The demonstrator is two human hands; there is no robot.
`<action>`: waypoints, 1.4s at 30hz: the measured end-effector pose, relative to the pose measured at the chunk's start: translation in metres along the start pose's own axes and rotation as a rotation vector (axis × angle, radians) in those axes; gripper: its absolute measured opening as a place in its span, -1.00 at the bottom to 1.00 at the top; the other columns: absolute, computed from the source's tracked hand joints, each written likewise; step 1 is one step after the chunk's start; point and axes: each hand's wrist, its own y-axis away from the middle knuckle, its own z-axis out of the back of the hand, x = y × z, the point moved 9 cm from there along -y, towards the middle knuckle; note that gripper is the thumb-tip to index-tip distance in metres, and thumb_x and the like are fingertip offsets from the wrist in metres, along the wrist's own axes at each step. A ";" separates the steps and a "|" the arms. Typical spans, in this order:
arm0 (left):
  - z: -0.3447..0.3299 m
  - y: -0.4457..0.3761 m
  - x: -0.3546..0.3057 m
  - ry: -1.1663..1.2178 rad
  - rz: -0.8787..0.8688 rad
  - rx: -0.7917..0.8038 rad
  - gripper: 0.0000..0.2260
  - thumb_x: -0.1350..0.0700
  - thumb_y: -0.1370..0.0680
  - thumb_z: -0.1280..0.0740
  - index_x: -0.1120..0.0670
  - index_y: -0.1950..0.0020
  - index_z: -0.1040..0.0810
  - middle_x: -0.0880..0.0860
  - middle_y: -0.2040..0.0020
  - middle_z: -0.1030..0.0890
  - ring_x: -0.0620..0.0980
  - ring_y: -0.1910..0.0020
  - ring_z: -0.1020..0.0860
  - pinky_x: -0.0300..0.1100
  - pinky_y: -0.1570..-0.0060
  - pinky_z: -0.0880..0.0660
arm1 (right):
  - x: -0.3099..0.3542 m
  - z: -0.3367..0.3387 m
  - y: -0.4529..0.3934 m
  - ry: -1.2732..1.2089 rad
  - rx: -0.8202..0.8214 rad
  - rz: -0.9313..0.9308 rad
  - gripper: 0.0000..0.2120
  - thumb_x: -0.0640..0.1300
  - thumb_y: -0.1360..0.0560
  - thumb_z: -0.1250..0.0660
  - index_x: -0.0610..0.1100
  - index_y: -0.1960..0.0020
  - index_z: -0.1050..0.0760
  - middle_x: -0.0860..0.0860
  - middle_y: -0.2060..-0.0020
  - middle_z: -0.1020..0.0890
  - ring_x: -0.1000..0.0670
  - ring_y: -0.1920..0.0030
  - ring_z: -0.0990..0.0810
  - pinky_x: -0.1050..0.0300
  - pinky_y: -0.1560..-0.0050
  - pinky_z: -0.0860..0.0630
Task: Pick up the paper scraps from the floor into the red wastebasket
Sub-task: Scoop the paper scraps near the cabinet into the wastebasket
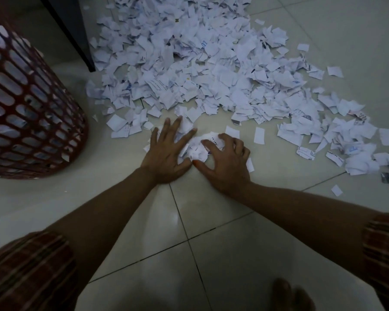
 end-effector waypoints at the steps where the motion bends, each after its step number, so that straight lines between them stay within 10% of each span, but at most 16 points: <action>1: -0.004 -0.001 -0.001 -0.031 -0.025 0.031 -0.39 -0.29 -0.53 -0.02 -0.16 -0.56 -0.10 0.05 -0.60 0.02 0.15 -0.56 0.13 0.26 -0.45 0.11 | 0.000 0.000 0.000 -0.013 -0.009 0.005 -0.51 0.35 -0.49 -0.17 0.13 -0.30 -0.47 -0.08 -0.28 -0.42 -0.16 -0.24 -0.34 -0.08 -0.18 -0.28; 7: 0.012 -0.002 -0.002 -0.012 0.003 -0.105 -0.56 -0.26 -0.55 -0.11 -0.06 -0.30 -0.46 0.11 -0.34 -0.40 0.16 -0.31 -0.29 0.07 -0.18 -0.28 | 0.003 0.001 -0.006 -0.062 -0.030 0.093 -0.66 0.21 -0.52 -0.24 0.04 -0.18 -0.53 -0.13 -0.09 -0.47 -0.15 -0.05 -0.41 0.00 0.03 -0.37; 26: 0.029 0.005 -0.021 0.058 -0.093 -0.223 -0.79 0.07 -0.51 -0.16 0.15 0.26 -0.43 0.12 0.36 -0.47 0.17 0.45 -0.42 -0.14 0.47 -0.35 | 0.035 0.005 -0.016 -0.048 -0.025 0.413 -0.76 -0.06 -0.42 -0.18 -0.19 0.23 -0.53 -0.12 0.41 -0.53 -0.18 0.54 -0.46 0.18 0.54 -0.29; 35: 0.024 -0.002 0.000 0.211 0.086 -0.058 -0.79 0.02 -0.54 -0.21 0.16 0.12 -0.39 0.18 0.21 -0.53 0.21 0.23 -0.49 -0.03 0.26 -0.41 | 0.016 -0.007 -0.045 -0.037 0.262 0.229 -0.77 -0.07 -0.52 -0.26 -0.26 0.03 -0.50 -0.26 0.13 -0.61 -0.28 0.11 -0.57 0.01 0.18 -0.38; 42: 0.076 0.008 0.021 0.232 0.151 -0.188 -0.84 0.14 -0.58 -0.28 0.23 0.10 -0.43 0.22 0.22 -0.53 0.23 0.23 -0.51 -0.06 0.27 -0.37 | 0.040 0.046 -0.073 -0.291 0.090 0.191 -0.71 -0.14 -0.43 -0.30 -0.16 0.38 -0.26 -0.08 0.51 -0.35 -0.08 0.46 -0.37 0.14 0.38 -0.21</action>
